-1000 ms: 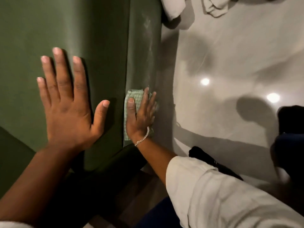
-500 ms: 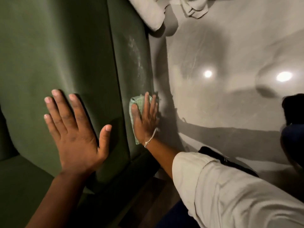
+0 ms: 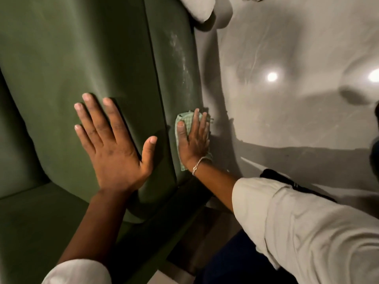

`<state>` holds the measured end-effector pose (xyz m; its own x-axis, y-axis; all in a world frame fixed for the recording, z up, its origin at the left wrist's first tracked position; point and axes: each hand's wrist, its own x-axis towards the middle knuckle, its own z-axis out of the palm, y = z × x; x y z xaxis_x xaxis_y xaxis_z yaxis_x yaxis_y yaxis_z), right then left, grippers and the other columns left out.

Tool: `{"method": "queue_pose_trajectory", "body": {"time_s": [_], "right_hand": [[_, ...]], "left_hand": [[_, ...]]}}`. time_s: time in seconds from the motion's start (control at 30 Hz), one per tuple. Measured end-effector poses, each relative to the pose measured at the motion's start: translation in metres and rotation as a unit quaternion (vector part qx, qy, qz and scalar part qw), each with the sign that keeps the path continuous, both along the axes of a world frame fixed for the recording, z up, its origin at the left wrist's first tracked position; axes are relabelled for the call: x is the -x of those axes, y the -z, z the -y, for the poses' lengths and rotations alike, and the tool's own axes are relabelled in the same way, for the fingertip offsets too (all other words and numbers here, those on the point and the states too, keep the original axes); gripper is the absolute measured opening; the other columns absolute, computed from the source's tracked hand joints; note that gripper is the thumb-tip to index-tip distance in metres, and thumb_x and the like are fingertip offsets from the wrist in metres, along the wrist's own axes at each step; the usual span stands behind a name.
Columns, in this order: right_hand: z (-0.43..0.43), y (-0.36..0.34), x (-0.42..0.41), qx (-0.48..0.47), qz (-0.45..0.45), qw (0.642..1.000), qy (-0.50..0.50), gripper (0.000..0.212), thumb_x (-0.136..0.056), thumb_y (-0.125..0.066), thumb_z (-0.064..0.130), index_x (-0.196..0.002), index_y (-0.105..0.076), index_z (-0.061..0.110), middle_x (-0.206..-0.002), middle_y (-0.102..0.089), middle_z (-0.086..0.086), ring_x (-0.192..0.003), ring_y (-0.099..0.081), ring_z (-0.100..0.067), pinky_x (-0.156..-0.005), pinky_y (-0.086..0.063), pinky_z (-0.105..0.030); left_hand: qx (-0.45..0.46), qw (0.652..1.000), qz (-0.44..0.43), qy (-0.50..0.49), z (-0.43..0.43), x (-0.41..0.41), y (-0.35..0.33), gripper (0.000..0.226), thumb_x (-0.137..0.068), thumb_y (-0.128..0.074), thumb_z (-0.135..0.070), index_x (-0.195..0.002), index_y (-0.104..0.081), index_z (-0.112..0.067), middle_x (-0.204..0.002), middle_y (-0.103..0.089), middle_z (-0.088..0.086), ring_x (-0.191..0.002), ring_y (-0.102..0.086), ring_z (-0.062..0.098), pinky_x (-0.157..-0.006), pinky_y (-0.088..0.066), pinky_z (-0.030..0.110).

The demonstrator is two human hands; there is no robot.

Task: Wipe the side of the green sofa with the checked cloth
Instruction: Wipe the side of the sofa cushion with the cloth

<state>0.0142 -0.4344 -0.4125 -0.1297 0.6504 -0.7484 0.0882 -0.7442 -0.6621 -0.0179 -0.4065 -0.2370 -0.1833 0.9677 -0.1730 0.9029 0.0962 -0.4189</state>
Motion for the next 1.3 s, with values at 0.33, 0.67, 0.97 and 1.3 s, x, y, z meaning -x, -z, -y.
{"method": "queue_pose_trajectory", "body": {"time_s": [0.33, 0.67, 0.97, 1.3], "right_hand": [[-0.036, 0.022, 0.003, -0.07, 0.013, 0.996, 0.046, 0.078, -0.083, -0.019, 0.068, -0.152, -0.017, 0.031, -0.165, -0.012, -0.003, -0.151, -0.014, -0.024, -0.12, -0.018, -0.053], [-0.083, 0.006, 0.008, -0.156, 0.01, 0.987, 0.045, 0.071, -0.088, -0.023, 0.063, -0.151, -0.018, 0.03, -0.165, -0.014, -0.004, -0.151, -0.012, -0.026, -0.12, -0.015, -0.052], [-0.069, -0.03, 0.016, -0.08, -0.005, 0.993, 0.082, 0.072, -0.084, -0.011, 0.063, -0.151, -0.014, 0.035, -0.165, -0.008, 0.003, -0.152, -0.002, -0.017, -0.123, -0.005, -0.047], [-0.077, -0.003, 0.015, -0.15, 0.023, 0.987, 0.049, 0.075, -0.087, -0.014, 0.066, -0.152, -0.016, 0.029, -0.165, -0.012, -0.002, -0.152, -0.01, -0.023, -0.119, -0.017, -0.055]], "left_hand": [[0.004, 1.0, 0.008, 0.019, -0.027, 0.003, -0.002, 0.101, -0.084, -0.048, -0.062, -0.152, -0.003, -0.003, -0.16, -0.001, 0.031, -0.149, 0.003, 0.046, -0.12, -0.005, 0.061], [-0.001, 1.0, 0.003, 0.025, -0.04, 0.002, -0.001, 0.1, -0.084, -0.048, -0.06, -0.152, -0.004, -0.004, -0.16, -0.001, 0.03, -0.15, 0.002, 0.045, -0.121, -0.004, 0.059], [0.008, 0.999, -0.009, 0.032, -0.051, 0.004, 0.001, 0.102, -0.082, -0.047, -0.063, -0.153, -0.002, -0.006, -0.162, 0.003, 0.024, -0.151, 0.008, 0.04, -0.121, -0.004, 0.06], [0.006, 0.999, -0.017, 0.051, -0.082, 0.006, 0.004, 0.1, -0.082, -0.042, -0.067, -0.154, 0.0, -0.011, -0.164, 0.005, 0.02, -0.151, 0.008, 0.038, -0.122, -0.002, 0.058]]}}
